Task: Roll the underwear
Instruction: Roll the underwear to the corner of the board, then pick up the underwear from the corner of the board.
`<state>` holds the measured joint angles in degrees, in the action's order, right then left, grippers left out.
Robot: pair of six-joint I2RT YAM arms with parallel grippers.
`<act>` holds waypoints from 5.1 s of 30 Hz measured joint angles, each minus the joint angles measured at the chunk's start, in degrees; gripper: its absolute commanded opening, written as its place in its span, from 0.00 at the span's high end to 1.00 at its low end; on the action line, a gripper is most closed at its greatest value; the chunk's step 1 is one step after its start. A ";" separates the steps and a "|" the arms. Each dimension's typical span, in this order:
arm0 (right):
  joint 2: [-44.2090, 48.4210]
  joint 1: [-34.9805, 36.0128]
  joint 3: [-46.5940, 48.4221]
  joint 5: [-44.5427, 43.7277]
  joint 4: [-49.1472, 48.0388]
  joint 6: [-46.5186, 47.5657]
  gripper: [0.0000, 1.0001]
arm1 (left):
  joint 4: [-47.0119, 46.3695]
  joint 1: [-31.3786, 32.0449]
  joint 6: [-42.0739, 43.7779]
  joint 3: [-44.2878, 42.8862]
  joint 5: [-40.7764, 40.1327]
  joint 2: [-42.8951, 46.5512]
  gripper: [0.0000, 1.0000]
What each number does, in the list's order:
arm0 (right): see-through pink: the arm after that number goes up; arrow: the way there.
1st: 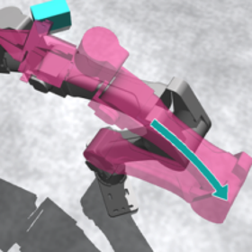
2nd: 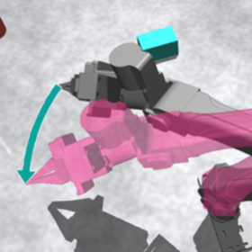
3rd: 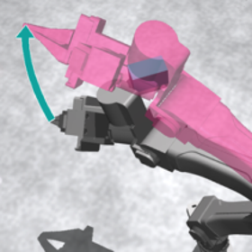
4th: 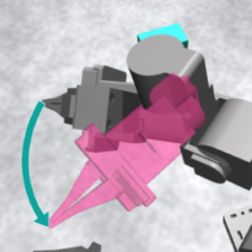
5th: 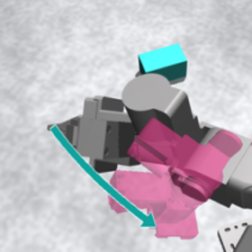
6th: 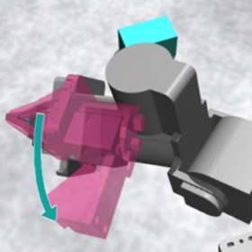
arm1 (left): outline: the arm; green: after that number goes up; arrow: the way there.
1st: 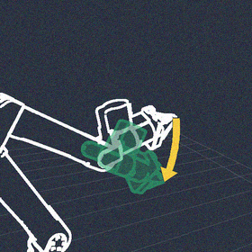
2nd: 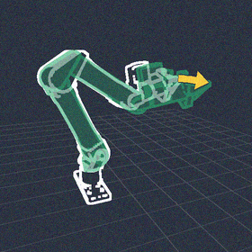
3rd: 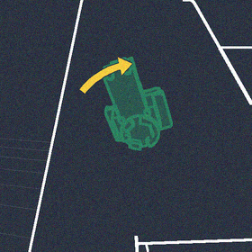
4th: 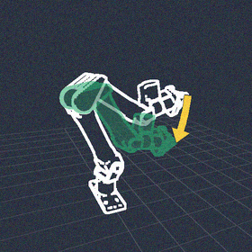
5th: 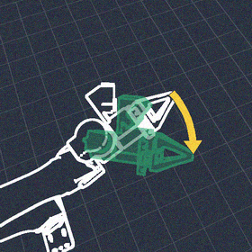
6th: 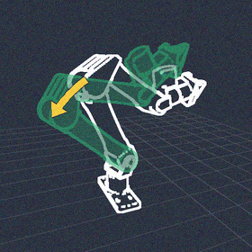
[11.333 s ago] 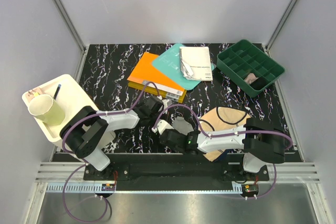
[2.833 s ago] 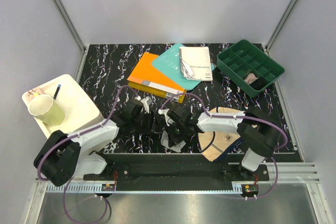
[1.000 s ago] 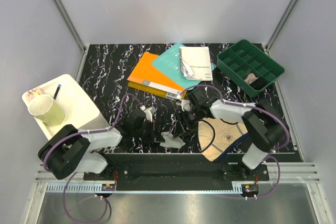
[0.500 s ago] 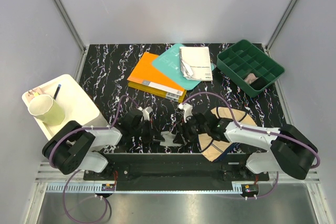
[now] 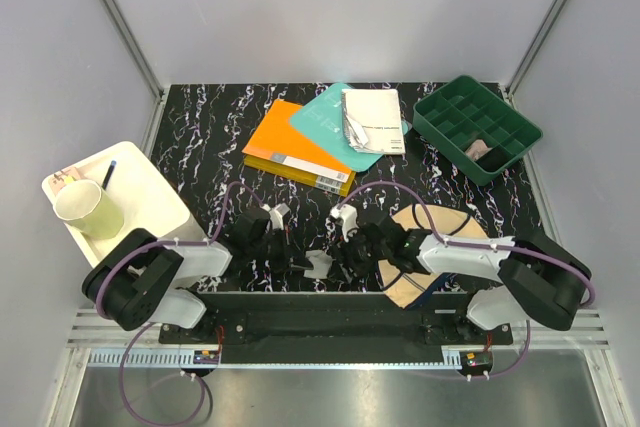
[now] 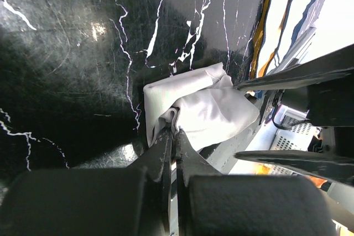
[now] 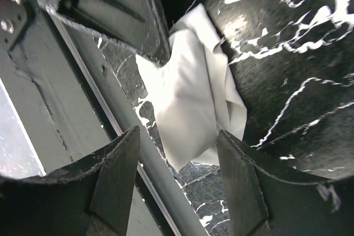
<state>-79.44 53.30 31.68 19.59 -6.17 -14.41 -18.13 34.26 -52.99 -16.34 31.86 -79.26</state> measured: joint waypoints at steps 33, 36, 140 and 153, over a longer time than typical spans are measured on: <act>-19.08 -4.13 13.81 11.67 7.74 -10.54 1.00 | 16.22 -0.98 13.14 -2.80 -6.95 11.85 0.50; -20.26 -5.20 14.38 13.73 8.11 -11.65 1.00 | 17.64 -0.98 14.38 -2.80 -8.37 13.40 0.44; -19.61 -2.36 13.94 13.75 6.14 2.67 1.00 | 5.33 1.33 17.05 -2.43 -2.23 6.62 0.32; -5.35 -12.07 16.02 3.80 20.79 -1.68 1.00 | 34.69 -2.56 17.49 -17.84 -22.01 26.21 0.02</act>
<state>-84.79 41.23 47.70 23.40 14.61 -16.10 16.56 31.70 -35.51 -34.17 9.85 -53.06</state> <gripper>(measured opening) 0.029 0.920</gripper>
